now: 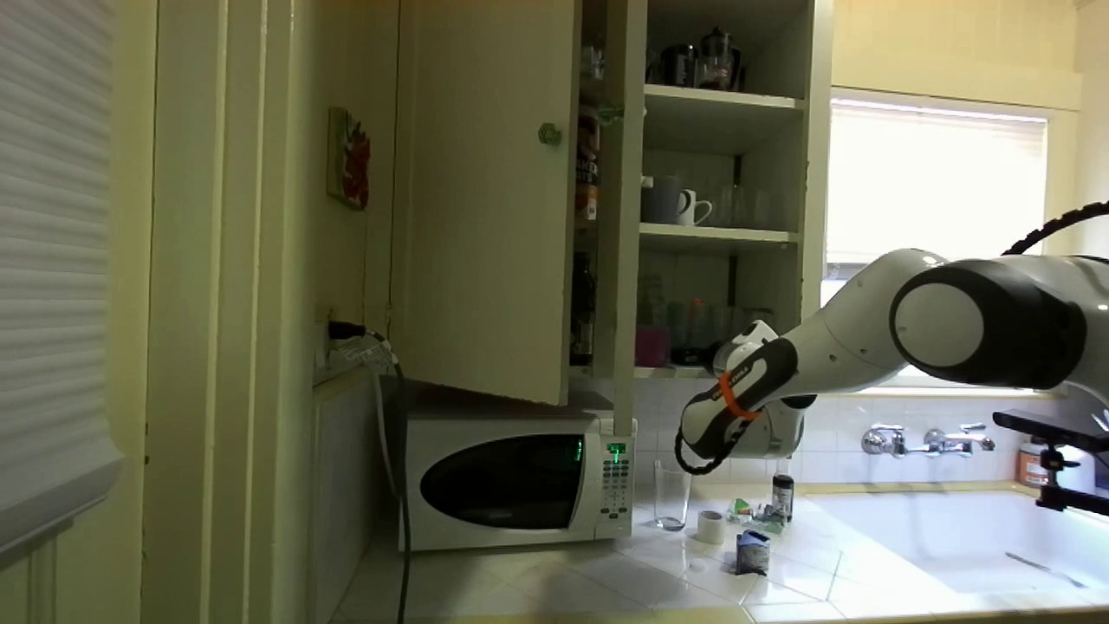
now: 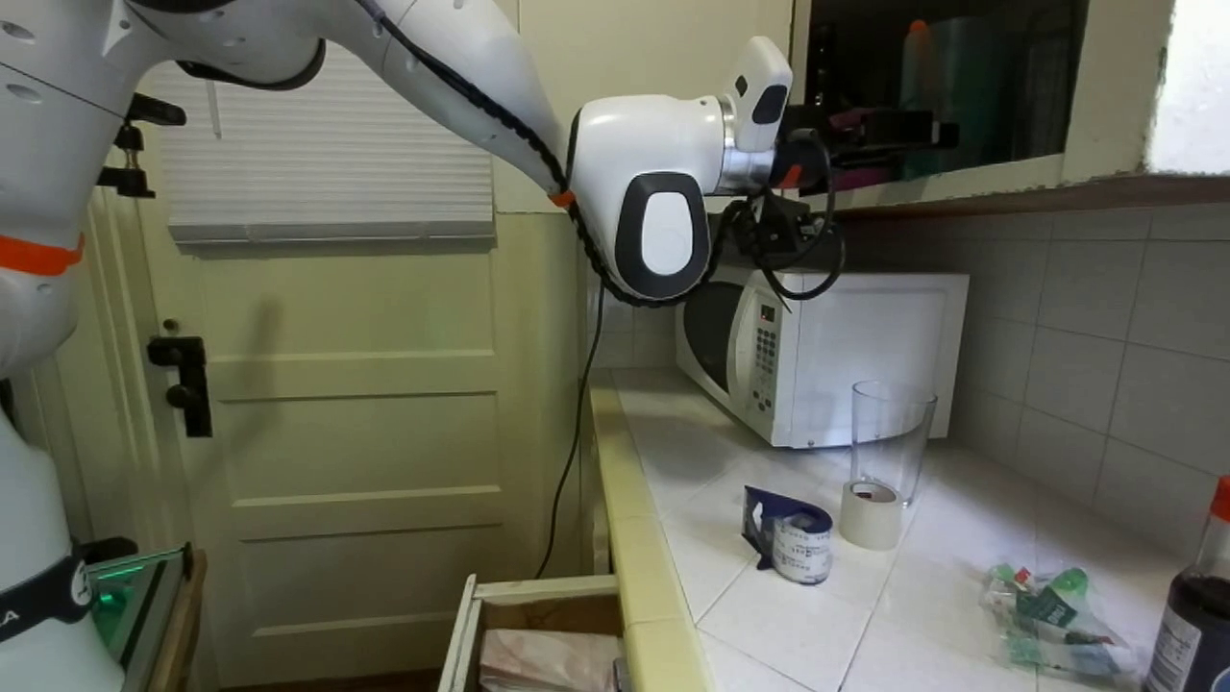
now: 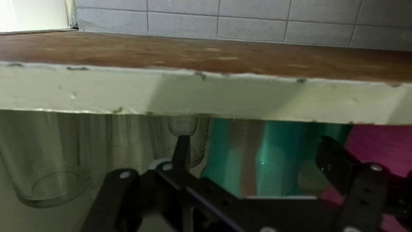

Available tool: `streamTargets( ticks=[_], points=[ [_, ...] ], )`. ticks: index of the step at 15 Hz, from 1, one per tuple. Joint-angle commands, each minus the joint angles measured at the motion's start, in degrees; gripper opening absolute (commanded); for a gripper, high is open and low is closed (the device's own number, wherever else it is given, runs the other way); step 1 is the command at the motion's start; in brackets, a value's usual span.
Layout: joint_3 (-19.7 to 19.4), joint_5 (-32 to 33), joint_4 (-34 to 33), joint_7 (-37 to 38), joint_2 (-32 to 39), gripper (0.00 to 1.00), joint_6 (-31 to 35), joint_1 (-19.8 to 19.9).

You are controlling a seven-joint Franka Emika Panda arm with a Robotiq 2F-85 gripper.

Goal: Remove the green cup from the bottom shelf of the cabinet and put it on the counter

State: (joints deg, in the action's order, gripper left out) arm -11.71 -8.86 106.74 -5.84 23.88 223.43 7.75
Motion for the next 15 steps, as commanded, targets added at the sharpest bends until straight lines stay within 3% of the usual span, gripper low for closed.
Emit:
streamTargets(
  ticks=[1, 7, 15],
  points=[
    [0.45, 0.26, -0.13, 0.02, 0.04, 1.0, -0.03, 0.51],
    [1.84, 1.46, -0.39, 2.16, 0.53, 1.0, -0.08, 0.91],
    [2.36, -1.84, -1.8, 5.56, 2.17, 1.0, -1.44, 1.77]
  ],
)
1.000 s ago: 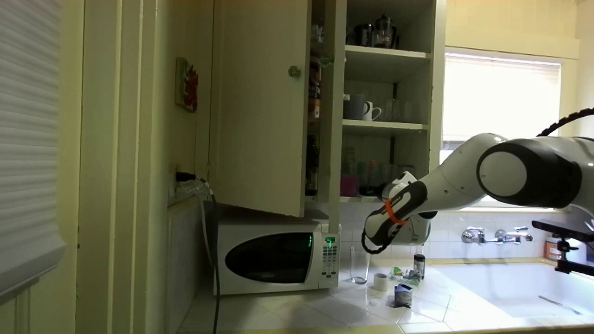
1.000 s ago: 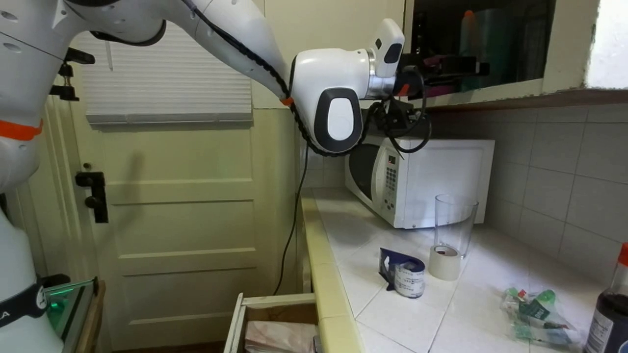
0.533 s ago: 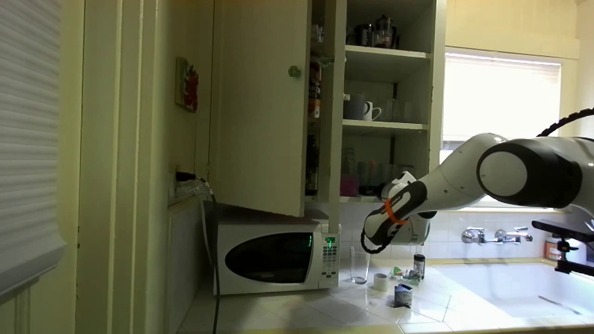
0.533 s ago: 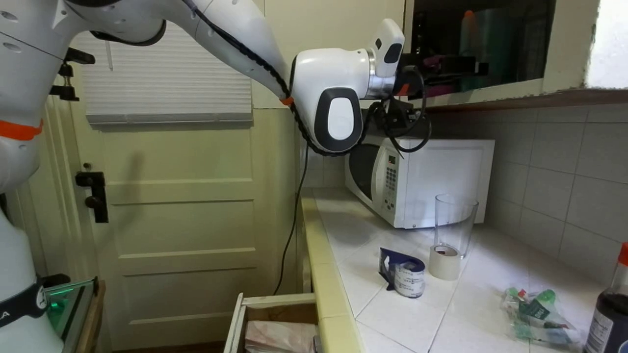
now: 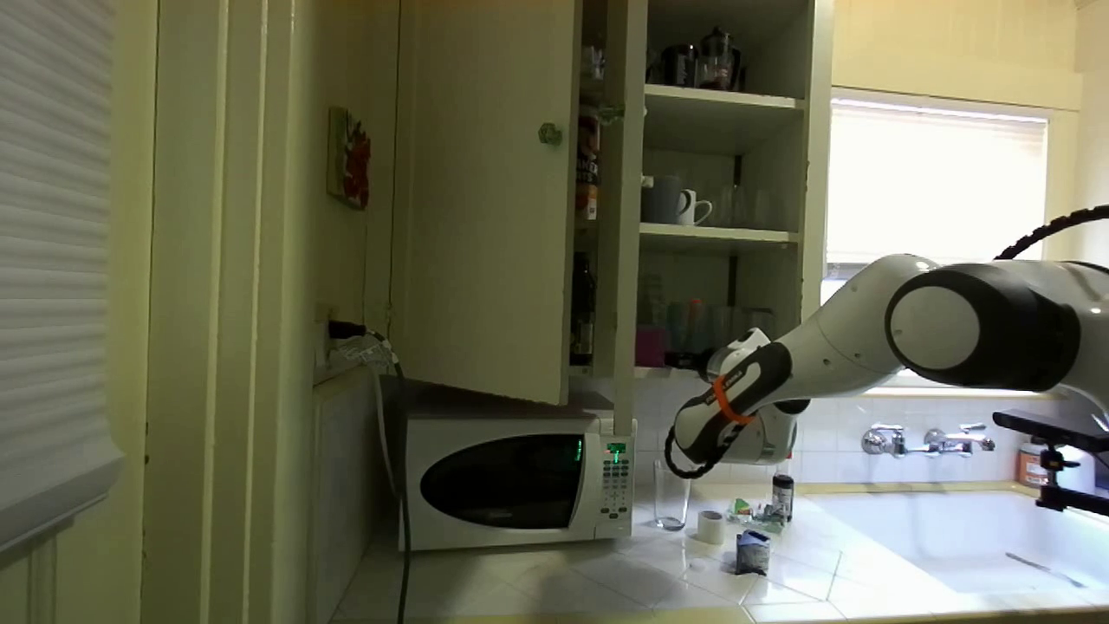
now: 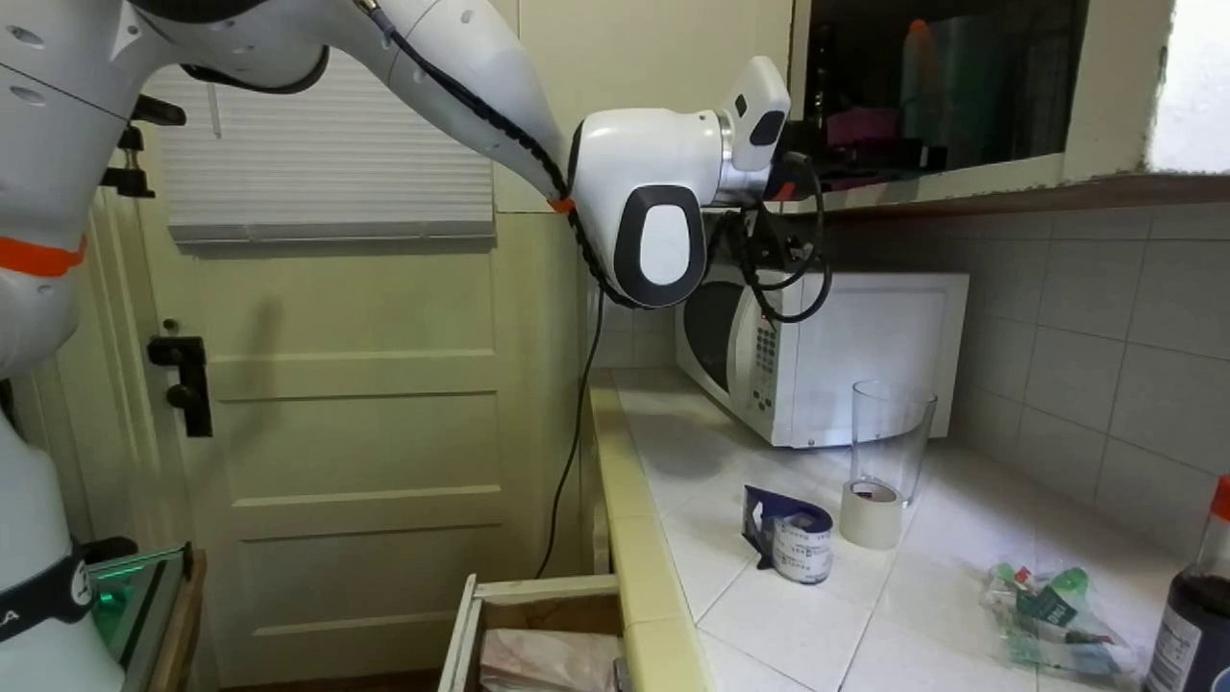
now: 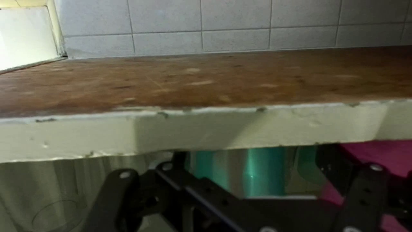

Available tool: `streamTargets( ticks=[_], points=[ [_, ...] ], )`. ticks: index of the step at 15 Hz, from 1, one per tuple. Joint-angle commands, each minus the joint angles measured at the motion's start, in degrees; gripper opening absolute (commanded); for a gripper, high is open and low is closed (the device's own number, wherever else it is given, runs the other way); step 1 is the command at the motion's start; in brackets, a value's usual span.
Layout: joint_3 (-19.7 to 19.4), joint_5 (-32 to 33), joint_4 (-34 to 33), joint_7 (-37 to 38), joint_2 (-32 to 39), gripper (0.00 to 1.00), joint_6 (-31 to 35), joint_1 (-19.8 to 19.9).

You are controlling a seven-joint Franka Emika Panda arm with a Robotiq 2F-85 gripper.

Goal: Remove the green cup from the bottom shelf of the cabinet and put it on the counter

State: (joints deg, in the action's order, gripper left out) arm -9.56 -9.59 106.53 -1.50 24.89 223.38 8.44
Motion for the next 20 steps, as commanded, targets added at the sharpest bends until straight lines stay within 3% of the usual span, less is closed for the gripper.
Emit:
streamTargets(
  ticks=[1, 14, 15, 16, 19, 20],
  points=[
    [0.1, -1.32, -2.03, 1.28, 1.45, 1.0, -1.53, 1.3],
    [0.53, -2.09, -11.81, 1.07, 5.94, 1.0, -9.33, 1.12],
    [0.4, -2.41, -11.96, 0.93, 6.18, 0.75, -9.4, 1.03],
    [0.24, -2.57, -12.04, 0.66, 6.42, 0.74, -9.03, 0.94],
    [-0.24, -3.5, -11.49, -0.51, 6.32, 0.51, -7.79, 0.19],
    [-0.26, -3.3, -10.53, -0.98, 5.73, 0.51, -7.16, -0.12]
  ],
)
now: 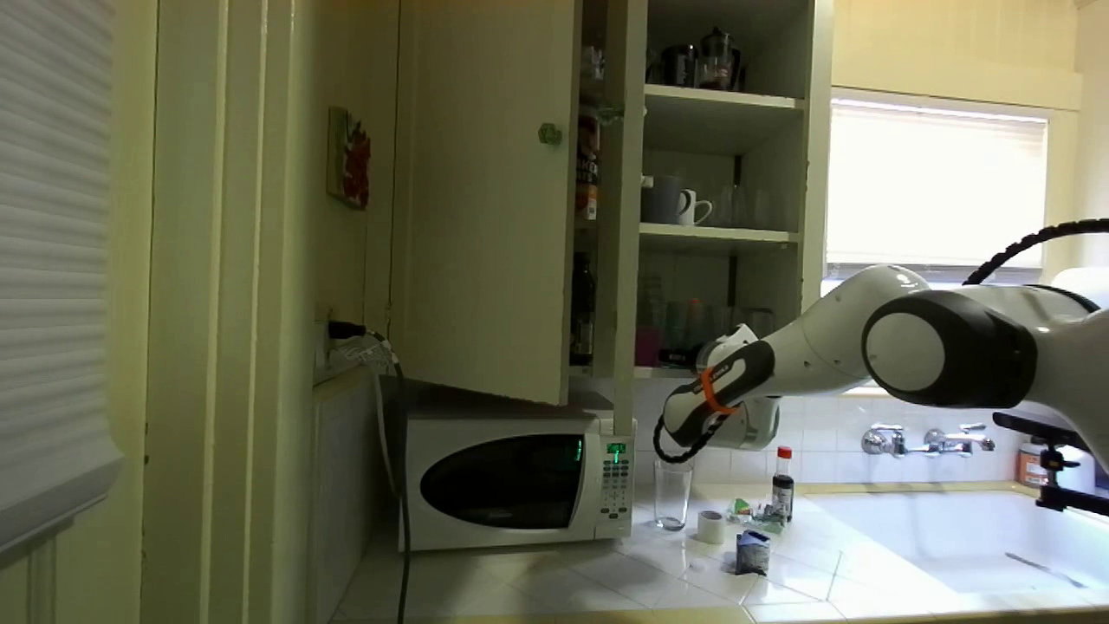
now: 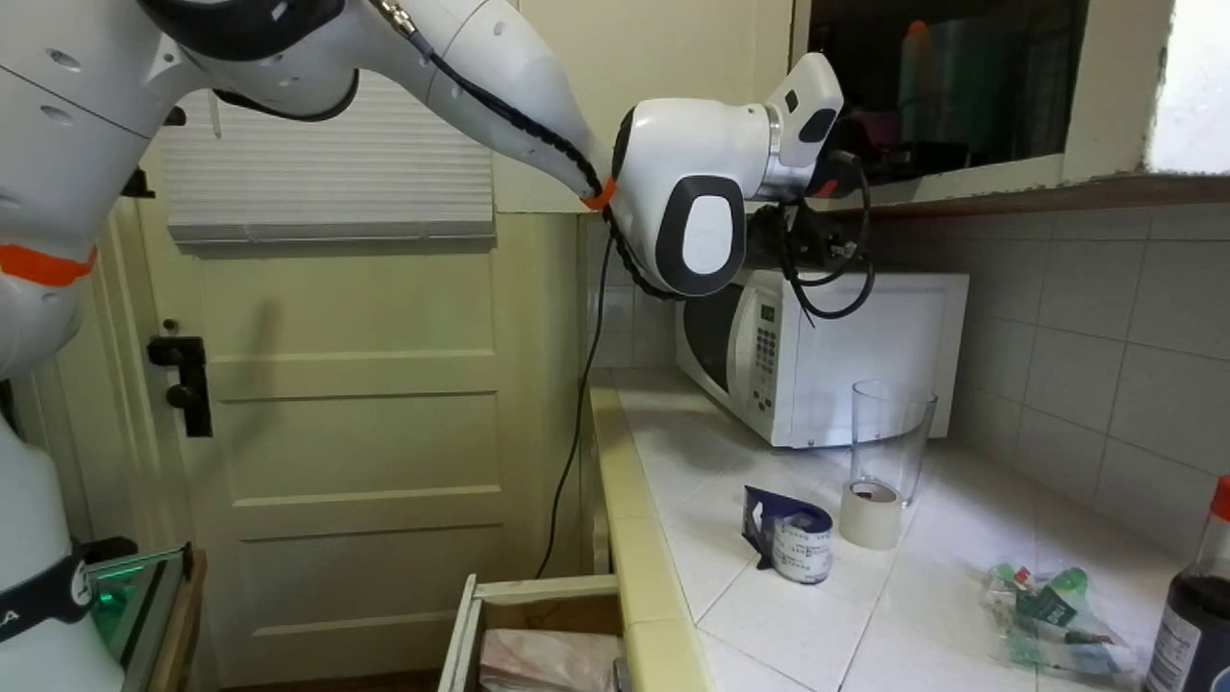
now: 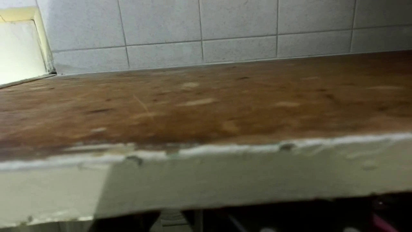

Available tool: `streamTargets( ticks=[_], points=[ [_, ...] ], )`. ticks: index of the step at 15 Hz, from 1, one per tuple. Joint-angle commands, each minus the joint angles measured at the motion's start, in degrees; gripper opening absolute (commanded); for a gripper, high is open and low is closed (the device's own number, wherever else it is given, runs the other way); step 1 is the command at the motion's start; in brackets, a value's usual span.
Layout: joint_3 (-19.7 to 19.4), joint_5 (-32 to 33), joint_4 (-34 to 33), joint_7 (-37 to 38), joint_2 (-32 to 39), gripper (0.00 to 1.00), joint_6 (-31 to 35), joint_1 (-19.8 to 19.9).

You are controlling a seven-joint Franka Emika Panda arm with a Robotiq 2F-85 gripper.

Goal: Remove the green cup from the bottom shelf of the cabinet and put it on the counter

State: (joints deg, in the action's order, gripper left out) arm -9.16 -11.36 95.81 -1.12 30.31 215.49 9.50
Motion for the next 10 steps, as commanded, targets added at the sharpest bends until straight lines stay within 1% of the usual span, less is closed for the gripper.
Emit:
streamTargets(
  ticks=[1, 4, 6, 7, 10],
  points=[
    [-0.8, -1.59, 0.7, -1.91, 0.08, 0.51, 1.18, -1.53],
    [-0.47, -1.0, 6.2, -2.78, -3.17, 0.51, 4.37, -2.54],
    [-0.69, -1.83, 10.23, -3.73, -5.23, 0.51, 8.35, -3.51],
    [-0.89, -2.97, 11.97, -4.49, -6.01, 0.51, 10.01, -4.07],
    [-0.98, -9.08, 20.99, -6.72, -11.12, 0.51, 17.22, -5.04]
  ],
)
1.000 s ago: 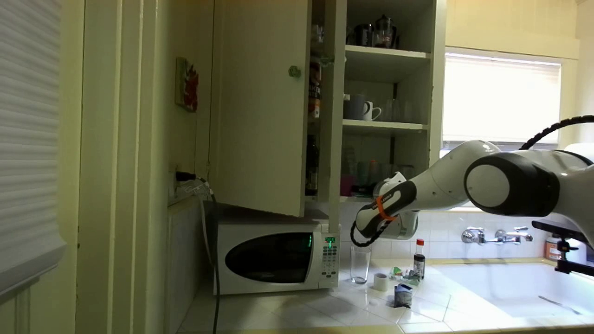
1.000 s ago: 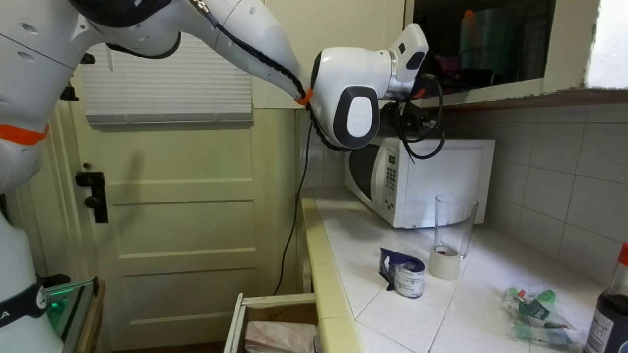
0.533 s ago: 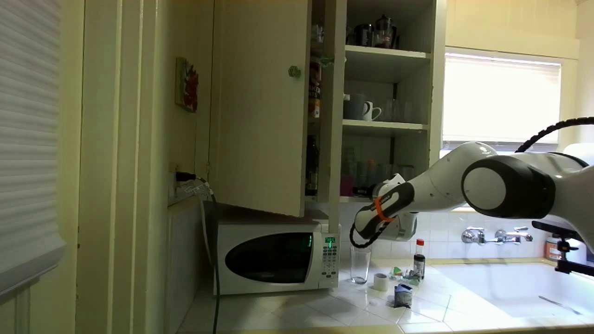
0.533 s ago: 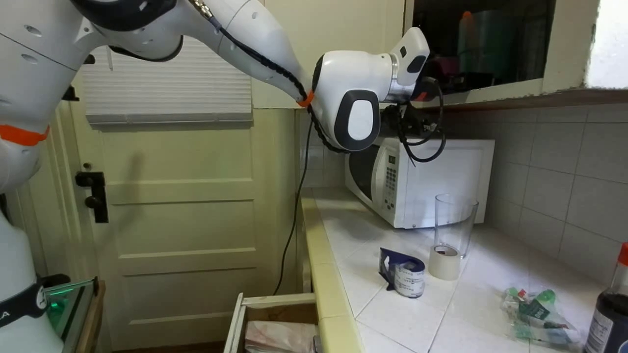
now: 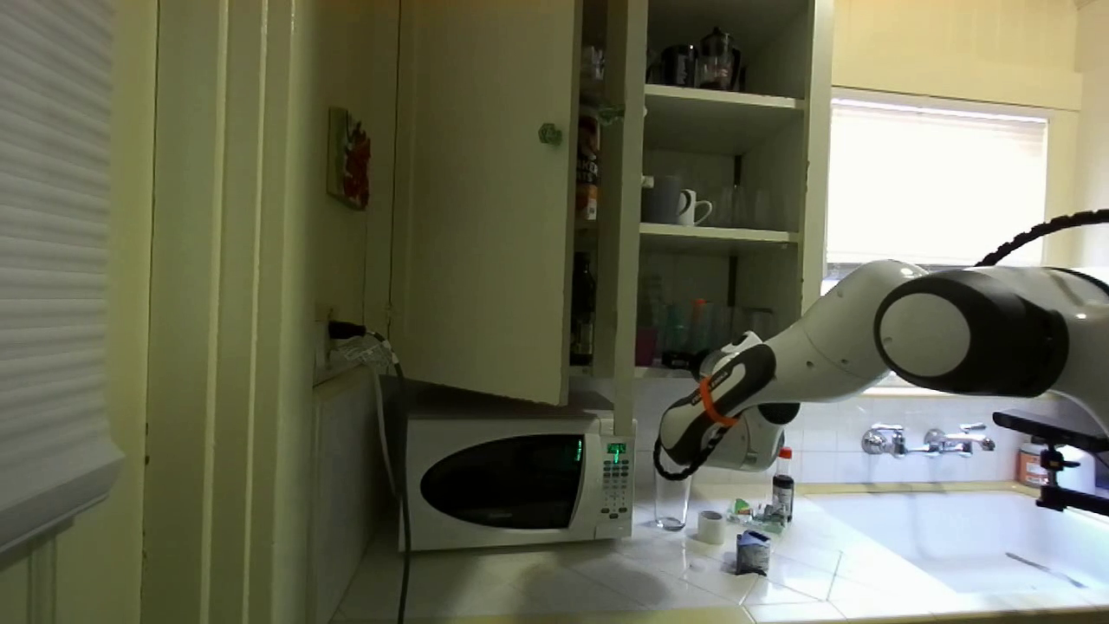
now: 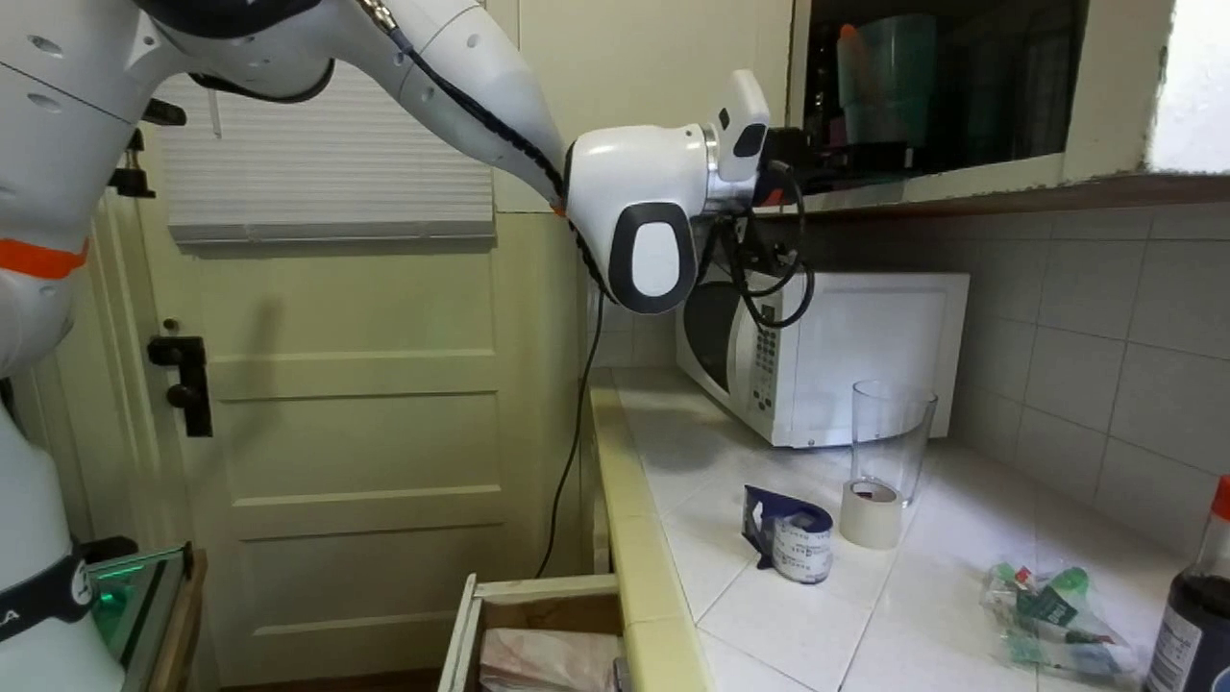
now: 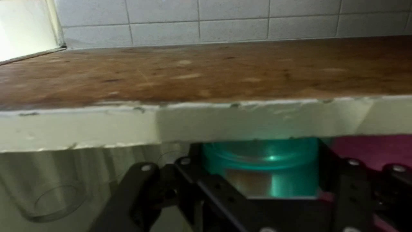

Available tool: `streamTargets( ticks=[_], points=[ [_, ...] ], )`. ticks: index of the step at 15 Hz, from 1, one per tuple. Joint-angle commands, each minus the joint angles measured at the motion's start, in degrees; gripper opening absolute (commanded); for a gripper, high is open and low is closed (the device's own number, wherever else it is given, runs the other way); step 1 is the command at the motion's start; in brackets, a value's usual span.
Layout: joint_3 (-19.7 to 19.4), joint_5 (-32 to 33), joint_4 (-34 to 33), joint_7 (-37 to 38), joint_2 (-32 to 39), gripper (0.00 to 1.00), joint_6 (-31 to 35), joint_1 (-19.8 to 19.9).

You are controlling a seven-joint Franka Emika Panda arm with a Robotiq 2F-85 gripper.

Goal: Remove the green cup from the bottom shelf of the cabinet and put it on the counter

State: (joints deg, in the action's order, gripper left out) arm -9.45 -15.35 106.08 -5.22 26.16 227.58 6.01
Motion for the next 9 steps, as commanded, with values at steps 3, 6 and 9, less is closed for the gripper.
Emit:
streamTargets(
  ticks=[3, 6, 9],
  points=[
    [-0.25, -12.34, 19.7, -5.78, -12.39, 0.51, 12.47, -2.46],
    [-2.5, -20.95, 26.9, -9.52, -19.02, 0.51, 14.51, -6.98],
    [-1.36, -30.06, 34.51, -13.05, -24.03, 0.51, 14.81, -10.31]
  ],
)
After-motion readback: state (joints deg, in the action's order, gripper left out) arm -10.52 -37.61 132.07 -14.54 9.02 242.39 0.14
